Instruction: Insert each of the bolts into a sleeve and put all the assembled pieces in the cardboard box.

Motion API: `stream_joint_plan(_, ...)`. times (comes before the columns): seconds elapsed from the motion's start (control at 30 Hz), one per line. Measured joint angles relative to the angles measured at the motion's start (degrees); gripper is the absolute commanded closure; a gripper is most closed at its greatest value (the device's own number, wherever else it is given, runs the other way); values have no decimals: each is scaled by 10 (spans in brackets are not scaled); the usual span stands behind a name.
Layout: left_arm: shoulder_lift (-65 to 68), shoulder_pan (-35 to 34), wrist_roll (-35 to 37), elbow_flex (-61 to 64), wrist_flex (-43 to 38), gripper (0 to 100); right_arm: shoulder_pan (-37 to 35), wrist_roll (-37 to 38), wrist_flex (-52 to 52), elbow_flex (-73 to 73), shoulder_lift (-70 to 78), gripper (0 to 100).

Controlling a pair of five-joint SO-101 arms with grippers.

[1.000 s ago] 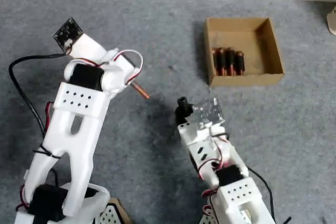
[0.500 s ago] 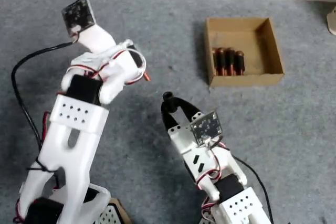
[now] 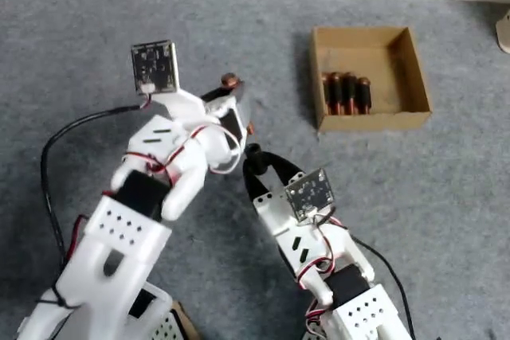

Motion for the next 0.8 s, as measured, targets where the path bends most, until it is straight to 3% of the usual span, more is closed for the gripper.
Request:
stream_joint_plan(0.33, -74, 17, 0, 34, 0, 995, 0, 0, 4, 0, 0, 994)
stream_joint_plan(0.8, -80, 15, 0, 86, -9, 995, 0, 0, 4, 0, 1, 994)
